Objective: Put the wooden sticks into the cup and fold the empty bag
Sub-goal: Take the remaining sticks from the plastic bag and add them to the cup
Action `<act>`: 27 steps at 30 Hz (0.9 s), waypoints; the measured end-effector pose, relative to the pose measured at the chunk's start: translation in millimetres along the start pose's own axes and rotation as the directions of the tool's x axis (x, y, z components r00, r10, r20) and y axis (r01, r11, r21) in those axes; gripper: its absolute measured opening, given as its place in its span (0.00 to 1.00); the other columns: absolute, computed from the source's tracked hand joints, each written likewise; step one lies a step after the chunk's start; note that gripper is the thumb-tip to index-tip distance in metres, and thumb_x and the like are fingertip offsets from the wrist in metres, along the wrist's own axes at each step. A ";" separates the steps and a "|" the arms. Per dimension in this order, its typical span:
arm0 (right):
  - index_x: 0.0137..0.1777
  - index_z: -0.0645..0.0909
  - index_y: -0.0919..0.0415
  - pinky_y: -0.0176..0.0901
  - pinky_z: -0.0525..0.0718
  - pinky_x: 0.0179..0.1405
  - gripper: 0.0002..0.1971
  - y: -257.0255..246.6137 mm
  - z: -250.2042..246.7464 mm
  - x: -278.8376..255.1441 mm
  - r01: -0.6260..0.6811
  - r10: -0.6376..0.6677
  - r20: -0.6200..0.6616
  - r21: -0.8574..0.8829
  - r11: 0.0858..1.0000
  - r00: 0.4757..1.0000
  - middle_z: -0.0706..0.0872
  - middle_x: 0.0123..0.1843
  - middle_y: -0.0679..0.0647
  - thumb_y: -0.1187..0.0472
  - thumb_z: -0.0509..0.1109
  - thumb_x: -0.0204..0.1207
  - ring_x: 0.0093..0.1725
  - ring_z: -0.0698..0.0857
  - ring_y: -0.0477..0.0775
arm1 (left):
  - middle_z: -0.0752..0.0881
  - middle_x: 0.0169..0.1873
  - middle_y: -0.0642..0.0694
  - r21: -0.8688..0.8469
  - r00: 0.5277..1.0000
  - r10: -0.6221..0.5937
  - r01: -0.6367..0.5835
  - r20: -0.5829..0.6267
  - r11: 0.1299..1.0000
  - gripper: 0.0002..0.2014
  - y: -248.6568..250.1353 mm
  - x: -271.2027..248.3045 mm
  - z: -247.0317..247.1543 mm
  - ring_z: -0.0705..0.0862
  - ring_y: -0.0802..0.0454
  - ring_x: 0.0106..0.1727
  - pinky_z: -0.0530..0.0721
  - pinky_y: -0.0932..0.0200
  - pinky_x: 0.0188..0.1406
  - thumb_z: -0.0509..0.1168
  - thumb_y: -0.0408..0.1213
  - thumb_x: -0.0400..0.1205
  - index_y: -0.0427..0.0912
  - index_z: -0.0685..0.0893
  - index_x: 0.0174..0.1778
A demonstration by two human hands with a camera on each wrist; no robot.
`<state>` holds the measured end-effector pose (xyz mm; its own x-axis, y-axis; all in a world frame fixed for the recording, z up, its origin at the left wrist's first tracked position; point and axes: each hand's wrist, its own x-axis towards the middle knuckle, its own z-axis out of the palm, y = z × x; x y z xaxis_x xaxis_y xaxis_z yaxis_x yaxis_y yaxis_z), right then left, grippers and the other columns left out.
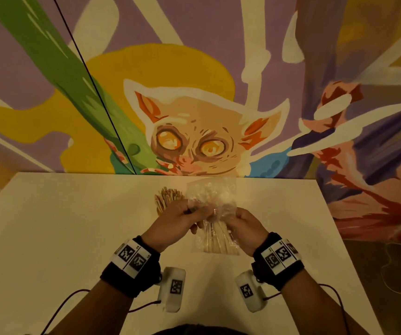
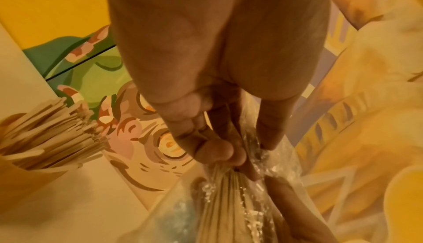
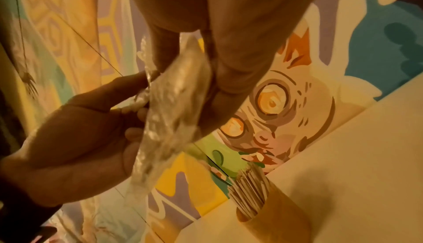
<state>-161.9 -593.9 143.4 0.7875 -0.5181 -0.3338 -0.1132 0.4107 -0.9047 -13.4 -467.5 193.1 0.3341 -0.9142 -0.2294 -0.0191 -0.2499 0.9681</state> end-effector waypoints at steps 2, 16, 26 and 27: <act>0.58 0.86 0.72 0.49 0.87 0.47 0.14 -2.8 2.5 4.0 0.015 -0.019 -0.066 -0.056 0.998 0.998 0.90 0.53 0.72 0.61 0.69 0.82 0.49 0.89 0.61 | 0.90 0.36 0.47 0.028 1.000 0.020 -0.020 0.007 0.999 0.10 0.1 -0.2 -1.5 0.81 0.51 0.36 0.80 0.55 0.38 0.70 0.42 0.84 0.43 0.94 0.49; 0.53 0.87 0.68 0.58 0.89 0.51 0.16 -12.6 -3.0 4.5 0.042 -0.068 -0.105 -0.228 0.973 0.992 0.91 0.48 0.62 0.56 0.70 0.74 0.47 0.89 0.57 | 0.86 0.33 0.40 -0.293 0.996 0.076 -0.061 0.040 0.954 0.08 19.3 -8.6 2.9 0.79 0.48 0.33 0.78 0.56 0.36 0.69 0.33 0.82 0.33 0.90 0.44; 0.69 0.81 0.61 0.62 0.81 0.66 0.21 -0.1 -4.1 -10.0 -0.057 0.057 0.016 0.024 0.998 0.998 0.87 0.64 0.72 0.77 0.60 0.81 0.65 0.85 0.72 | 0.89 0.55 0.41 -0.459 0.982 -0.013 -0.076 -0.188 0.885 0.26 35.9 7.3 -4.2 0.84 0.46 0.48 0.82 0.56 0.42 0.60 0.57 0.86 0.43 0.82 0.71; 0.71 0.79 0.64 0.62 0.81 0.66 0.21 -1.3 -4.1 -9.3 -0.056 0.057 -0.007 0.090 0.994 0.998 0.86 0.65 0.73 0.77 0.59 0.81 0.66 0.85 0.74 | 0.89 0.54 0.44 -0.323 0.971 0.006 -0.085 -0.238 0.943 0.22 29.0 4.2 0.1 0.84 0.47 0.50 0.82 0.60 0.41 0.64 0.53 0.85 0.45 0.82 0.71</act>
<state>-171.6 -592.7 146.6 0.7752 -0.4994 -0.3869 -0.1024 0.5050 -0.8570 -12.7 -478.6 220.2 0.5490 -0.8133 -0.1929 0.2579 -0.0548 0.9646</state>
